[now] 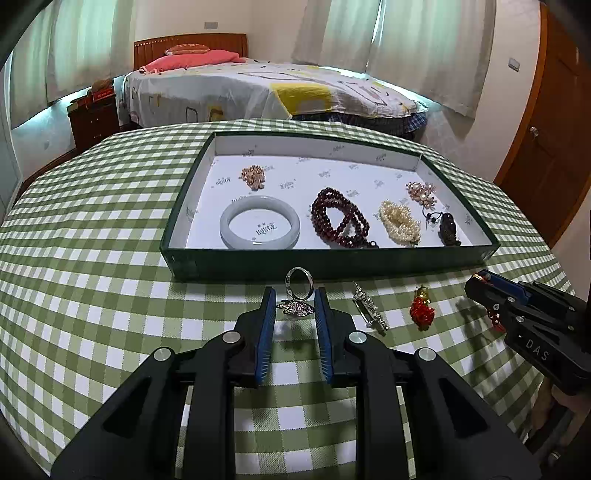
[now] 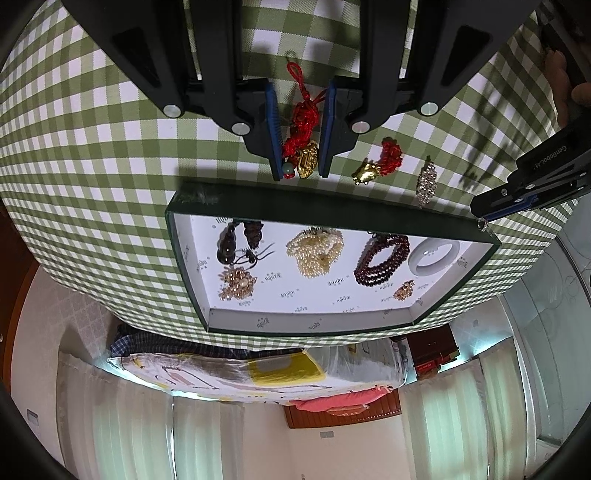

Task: Organize jewelry
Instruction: 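Carry the ring and the red tassel pendant over the box with both tools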

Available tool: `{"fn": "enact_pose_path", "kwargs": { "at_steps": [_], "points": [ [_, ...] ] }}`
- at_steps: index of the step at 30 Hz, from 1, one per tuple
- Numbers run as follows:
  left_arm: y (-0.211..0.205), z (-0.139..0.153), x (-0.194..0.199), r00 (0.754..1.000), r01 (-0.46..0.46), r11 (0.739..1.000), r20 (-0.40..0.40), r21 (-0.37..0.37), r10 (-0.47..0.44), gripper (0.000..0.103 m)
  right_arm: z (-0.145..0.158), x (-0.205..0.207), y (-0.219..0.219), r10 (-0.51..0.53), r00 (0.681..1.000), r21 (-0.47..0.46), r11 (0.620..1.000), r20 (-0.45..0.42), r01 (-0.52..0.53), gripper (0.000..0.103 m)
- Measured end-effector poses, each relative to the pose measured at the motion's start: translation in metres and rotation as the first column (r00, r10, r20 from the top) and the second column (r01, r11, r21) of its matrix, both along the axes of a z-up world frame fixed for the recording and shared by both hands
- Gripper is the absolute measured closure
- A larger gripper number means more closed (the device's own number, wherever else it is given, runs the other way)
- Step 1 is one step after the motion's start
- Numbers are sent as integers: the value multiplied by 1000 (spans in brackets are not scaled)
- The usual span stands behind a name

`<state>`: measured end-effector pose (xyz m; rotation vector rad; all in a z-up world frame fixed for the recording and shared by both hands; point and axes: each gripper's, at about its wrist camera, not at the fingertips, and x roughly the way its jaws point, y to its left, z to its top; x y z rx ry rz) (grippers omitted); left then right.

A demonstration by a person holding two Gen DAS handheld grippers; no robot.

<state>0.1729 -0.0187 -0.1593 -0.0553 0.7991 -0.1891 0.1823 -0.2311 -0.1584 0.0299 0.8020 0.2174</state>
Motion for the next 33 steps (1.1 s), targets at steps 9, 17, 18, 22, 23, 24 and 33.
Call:
{"fn": "enact_pose_path", "kwargs": {
  "at_steps": [9, 17, 18, 22, 23, 24, 33],
  "points": [
    [0, 20, -7, 999, 7, 1000, 49, -10, -7, 82, 23, -9, 5, 13, 999, 4, 1000, 51, -13, 83],
    [0, 43, -8, 995, 16, 1000, 101, -26, -13, 82, 48, -11, 9, 19, 994, 11, 1000, 107, -20, 83],
    [0, 47, -6, 994, 17, 999, 110, -29, -14, 82, 51, -9, 10, 20, 993, 11, 1000, 114, -21, 83],
    [-1, 58, 2, 991, 20, 999, 135, -30, -16, 82, 62, -1, 12, 24, 990, 11, 1000, 141, -26, 83],
    [-1, 61, 5, 990, 21, 999, 138, -32, -16, 82, 65, 2, 12, 24, 989, 11, 1000, 148, -26, 83],
    [-1, 63, 8, 990, 22, 999, 141, -37, -17, 82, 67, 5, 13, 25, 988, 12, 1000, 153, -27, 83],
    [-12, 78, 52, 984, 33, 999, 177, -26, -27, 82, 87, 45, 13, 23, 978, 9, 1000, 208, -25, 83]
  ]
}}
